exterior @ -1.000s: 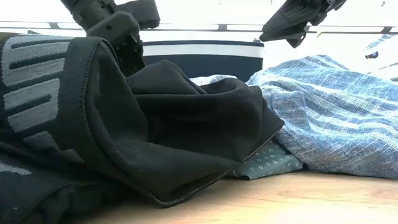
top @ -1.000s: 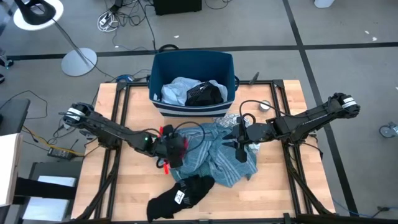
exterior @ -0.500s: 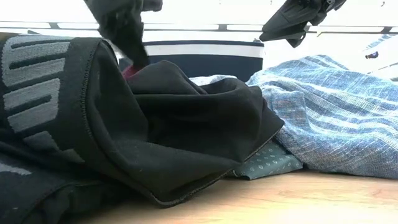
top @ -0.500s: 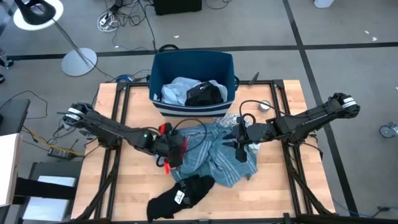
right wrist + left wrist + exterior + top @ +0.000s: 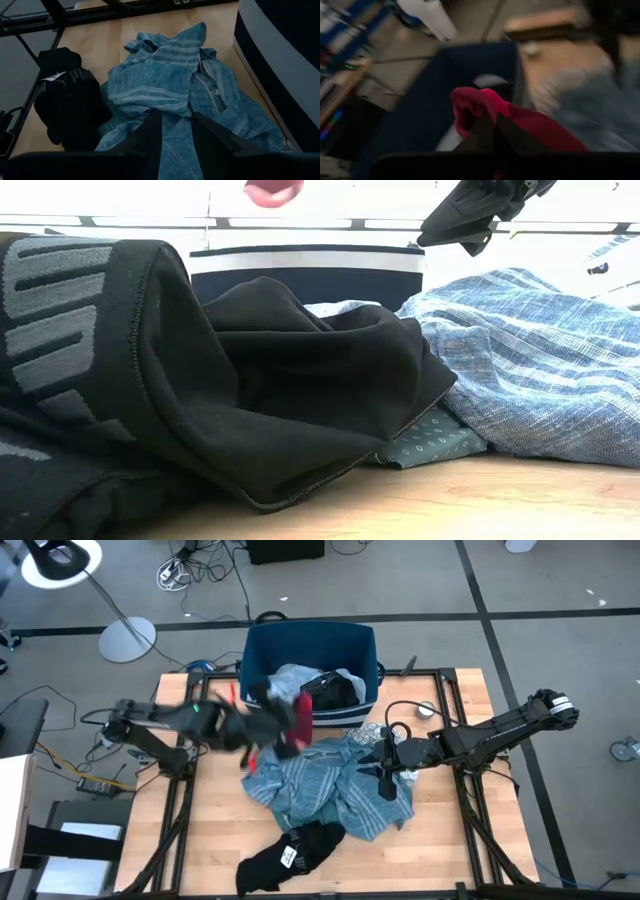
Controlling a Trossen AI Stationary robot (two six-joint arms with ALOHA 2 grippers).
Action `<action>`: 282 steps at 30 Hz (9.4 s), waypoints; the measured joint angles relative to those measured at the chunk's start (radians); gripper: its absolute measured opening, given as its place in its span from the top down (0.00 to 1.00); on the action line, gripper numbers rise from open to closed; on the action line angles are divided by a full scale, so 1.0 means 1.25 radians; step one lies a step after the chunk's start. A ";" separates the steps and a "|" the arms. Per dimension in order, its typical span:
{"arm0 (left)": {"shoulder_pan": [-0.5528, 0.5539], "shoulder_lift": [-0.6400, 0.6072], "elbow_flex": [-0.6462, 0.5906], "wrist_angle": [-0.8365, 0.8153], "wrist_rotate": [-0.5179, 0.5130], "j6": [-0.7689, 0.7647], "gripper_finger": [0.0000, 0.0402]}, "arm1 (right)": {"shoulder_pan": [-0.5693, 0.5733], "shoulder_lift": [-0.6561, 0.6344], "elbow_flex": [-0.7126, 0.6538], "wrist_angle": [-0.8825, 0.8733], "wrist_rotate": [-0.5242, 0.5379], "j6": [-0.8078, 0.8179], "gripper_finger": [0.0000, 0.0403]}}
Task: Sort clothes
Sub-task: Put the red sock into the blue laundry organizer, then put the black boxer into the blue laundry organizer, then put the black shorts into the blue laundry organizer
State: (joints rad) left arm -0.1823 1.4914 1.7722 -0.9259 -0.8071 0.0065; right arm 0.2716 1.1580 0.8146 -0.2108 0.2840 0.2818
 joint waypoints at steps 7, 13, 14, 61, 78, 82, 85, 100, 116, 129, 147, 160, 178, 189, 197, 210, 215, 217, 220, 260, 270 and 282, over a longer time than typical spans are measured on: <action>0.230 -0.001 0.094 0.089 0.027 0.100 0.99 | -0.001 0.000 0.000 0.000 0.001 -0.012 0.74; 0.367 0.003 0.075 0.086 0.170 0.070 0.92 | -0.001 0.000 0.000 0.000 0.001 -0.019 0.74; 0.381 0.004 0.069 0.075 0.200 0.058 0.90 | -0.001 0.000 0.000 -0.001 0.001 -0.019 0.74; -0.336 0.143 -0.180 -0.106 0.388 -0.575 0.70 | 0.005 0.000 0.000 -0.023 0.008 0.032 0.74; -0.304 0.284 -0.192 -0.005 0.529 -0.461 0.70 | 0.018 0.000 -0.001 0.030 0.001 0.025 0.74; -0.296 0.295 -0.192 -0.003 0.555 -0.453 0.70 | 0.018 0.000 -0.001 0.031 0.001 0.025 0.74; -0.293 0.305 -0.192 -0.001 0.567 -0.453 0.70 | 0.018 0.000 -0.001 0.030 0.001 0.024 0.74; -0.289 0.332 -0.191 0.048 0.572 -0.466 0.70 | 0.018 0.000 -0.001 0.032 0.001 0.023 0.74; -0.287 0.332 -0.189 0.025 0.624 -0.501 0.99 | 0.016 0.000 -0.001 0.034 0.001 0.001 0.74; -0.292 0.331 -0.079 -0.096 0.560 -0.472 0.98 | 0.012 0.000 -0.001 0.046 0.001 -0.012 0.74; -0.300 0.331 -0.306 0.207 0.625 -0.643 0.64 | 0.013 0.000 -0.001 0.047 -0.014 -0.028 0.74; -0.293 0.332 -0.241 0.157 0.732 -0.585 0.99 | 0.013 0.000 -0.001 0.048 -0.014 -0.031 0.74; -0.359 0.275 -0.035 -0.153 0.424 -0.494 1.00 | 0.095 0.023 -0.001 0.088 -0.138 0.010 0.74; -0.377 0.134 -0.035 -0.151 0.189 -0.382 1.00 | 0.156 0.283 0.191 0.082 -0.139 -0.082 0.75; -0.349 0.055 -0.161 0.026 0.198 -0.287 1.00 | 0.134 0.476 0.379 -0.149 -0.154 -0.087 0.71; -0.281 -0.193 -0.619 0.449 0.322 -0.297 1.00 | 0.060 0.579 0.422 -0.096 -0.370 -0.101 0.69; -0.278 -0.259 -0.720 0.520 0.316 -0.301 1.00 | 0.039 0.579 0.423 -0.096 -0.349 -0.111 0.70; -0.274 -0.272 -0.739 0.546 0.307 -0.301 1.00 | 0.033 0.579 0.423 -0.100 -0.344 -0.122 0.70; -0.268 -0.288 -0.763 0.549 0.297 -0.301 1.00 | 0.021 0.579 0.423 -0.112 -0.325 -0.136 0.70; -0.257 -0.311 -0.767 0.619 0.293 -0.298 1.00 | 0.042 0.410 0.553 -0.244 -0.117 -0.313 0.99; -0.257 -0.306 -0.767 0.619 0.269 -0.218 1.00 | -0.097 0.325 0.705 -0.240 -0.092 -0.420 1.00; -0.257 -0.303 -0.767 0.633 0.149 -0.173 1.00 | -0.282 0.341 0.867 0.122 -0.095 -0.620 1.00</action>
State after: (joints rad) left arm -0.5030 1.1126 0.8131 -0.1351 -0.6214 -0.2100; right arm -0.0807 1.5837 1.8987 -0.0581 0.1654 -0.4933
